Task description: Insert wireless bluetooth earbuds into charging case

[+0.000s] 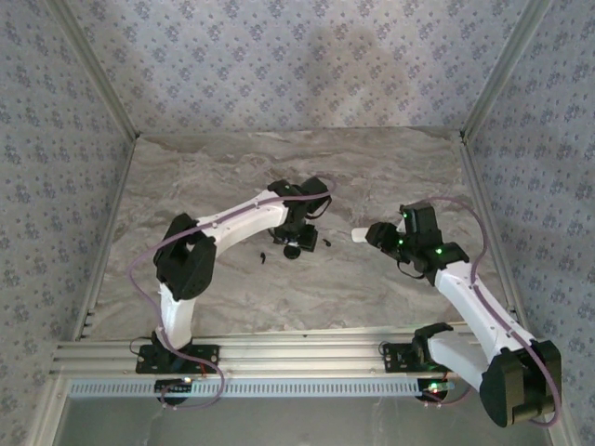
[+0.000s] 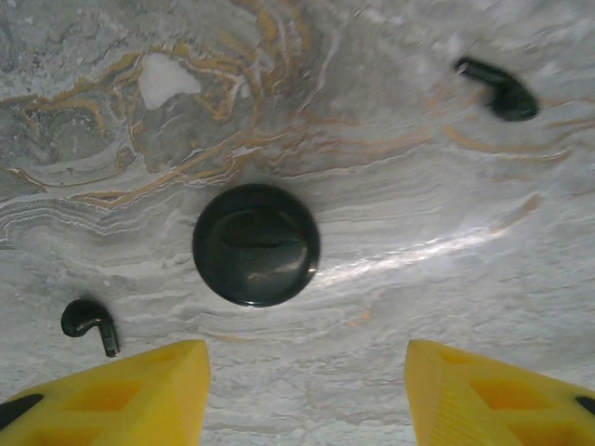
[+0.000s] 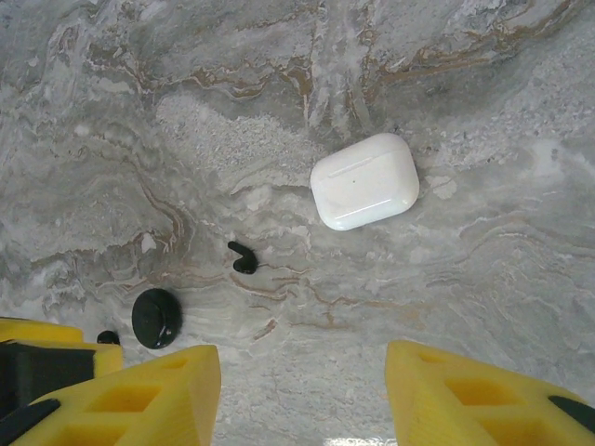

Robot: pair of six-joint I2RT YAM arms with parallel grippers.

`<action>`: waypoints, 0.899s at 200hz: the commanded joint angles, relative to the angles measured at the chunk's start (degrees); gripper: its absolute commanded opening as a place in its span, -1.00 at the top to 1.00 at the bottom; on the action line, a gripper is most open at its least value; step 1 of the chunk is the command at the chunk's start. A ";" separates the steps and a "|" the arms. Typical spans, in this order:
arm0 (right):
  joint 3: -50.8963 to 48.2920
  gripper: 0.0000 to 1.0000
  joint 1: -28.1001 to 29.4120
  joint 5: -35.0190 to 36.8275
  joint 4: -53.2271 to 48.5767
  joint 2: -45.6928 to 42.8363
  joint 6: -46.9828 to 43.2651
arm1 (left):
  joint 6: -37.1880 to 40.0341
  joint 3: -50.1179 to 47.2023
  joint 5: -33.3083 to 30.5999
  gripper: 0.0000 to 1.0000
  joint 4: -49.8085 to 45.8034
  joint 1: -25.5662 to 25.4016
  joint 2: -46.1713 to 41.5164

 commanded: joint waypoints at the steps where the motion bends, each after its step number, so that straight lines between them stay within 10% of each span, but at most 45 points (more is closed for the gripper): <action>1: 2.37 -0.03 0.86 2.09 -1.37 0.46 -0.92 | 3.71 -0.55 -1.02 -0.18 -3.13 1.14 1.79; 180: 4.52 -0.02 5.44 4.65 -1.41 3.68 -0.30 | 6.12 -0.17 3.29 -0.24 1.22 3.05 8.54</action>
